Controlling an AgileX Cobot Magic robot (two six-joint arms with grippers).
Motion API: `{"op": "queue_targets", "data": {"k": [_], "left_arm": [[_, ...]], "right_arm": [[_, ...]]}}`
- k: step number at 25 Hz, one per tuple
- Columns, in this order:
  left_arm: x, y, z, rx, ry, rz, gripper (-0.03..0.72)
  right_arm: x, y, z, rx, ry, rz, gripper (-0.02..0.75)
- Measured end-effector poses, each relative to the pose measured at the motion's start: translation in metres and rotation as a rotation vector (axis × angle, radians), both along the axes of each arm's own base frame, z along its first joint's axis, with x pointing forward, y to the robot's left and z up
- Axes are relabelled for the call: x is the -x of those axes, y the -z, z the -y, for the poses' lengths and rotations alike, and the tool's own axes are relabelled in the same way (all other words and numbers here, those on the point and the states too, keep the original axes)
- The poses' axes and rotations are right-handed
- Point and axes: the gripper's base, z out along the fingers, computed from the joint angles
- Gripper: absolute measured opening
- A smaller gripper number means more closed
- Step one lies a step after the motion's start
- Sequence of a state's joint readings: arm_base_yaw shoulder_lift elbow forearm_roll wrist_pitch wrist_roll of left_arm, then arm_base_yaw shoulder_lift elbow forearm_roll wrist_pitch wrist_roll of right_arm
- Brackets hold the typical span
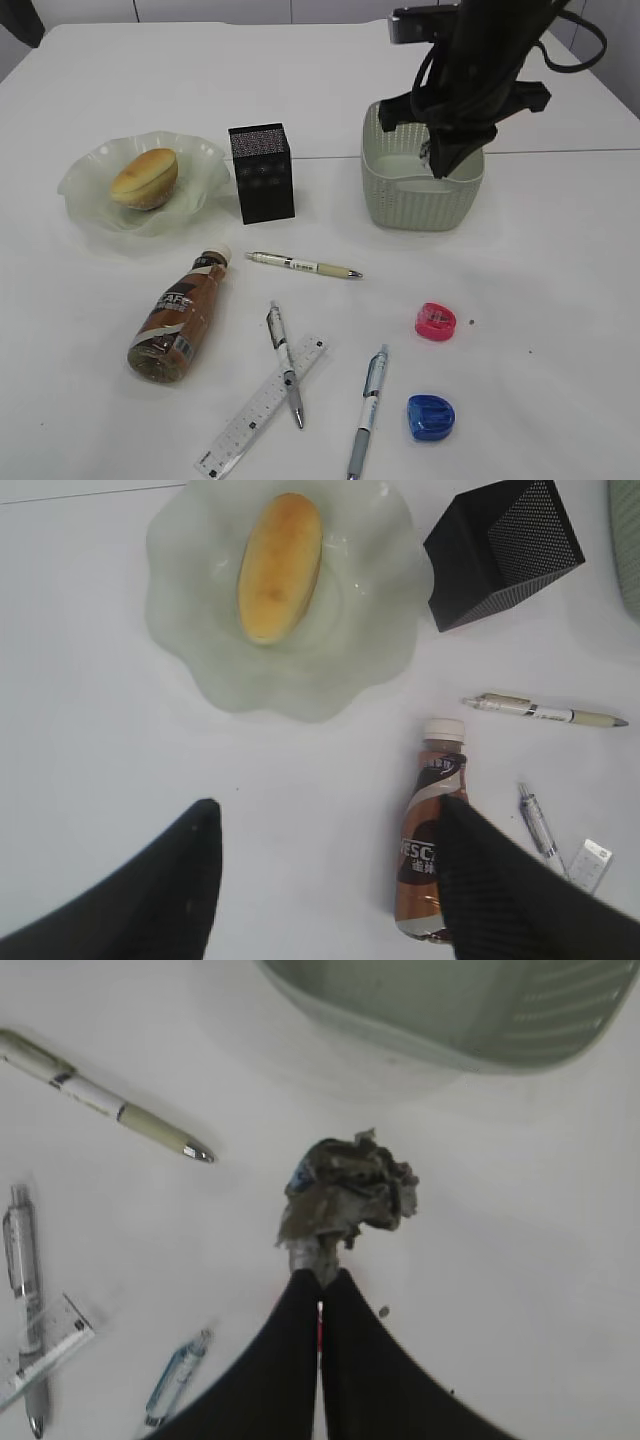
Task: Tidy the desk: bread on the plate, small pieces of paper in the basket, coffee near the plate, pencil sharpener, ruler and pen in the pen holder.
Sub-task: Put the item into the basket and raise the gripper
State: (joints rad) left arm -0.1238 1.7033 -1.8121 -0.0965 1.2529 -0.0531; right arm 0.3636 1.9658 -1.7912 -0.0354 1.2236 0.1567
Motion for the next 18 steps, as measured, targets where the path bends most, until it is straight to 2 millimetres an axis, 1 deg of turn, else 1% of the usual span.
{"op": "queue_targets", "data": {"k": [5,11,14,18], "left_arm": [[0.0,0.0,0.0,0.0,0.0,0.0,0.487],[0.0,0.0,0.0,0.0,0.0,0.0,0.487],[0.0,0.0,0.0,0.0,0.0,0.0,0.487],[0.0,0.0,0.0,0.0,0.0,0.0,0.487]], "right_arm": [[-0.025,-0.015,0.007,-0.028,0.035,0.077,-0.015],[-0.059,-0.02,0.016,-0.057,0.078,0.153,-0.015],[-0.075,-0.013,0.024,-0.088,0.108,0.16,-0.015],[-0.094,0.011,0.035,-0.093,0.142,0.134,-0.015]]}}
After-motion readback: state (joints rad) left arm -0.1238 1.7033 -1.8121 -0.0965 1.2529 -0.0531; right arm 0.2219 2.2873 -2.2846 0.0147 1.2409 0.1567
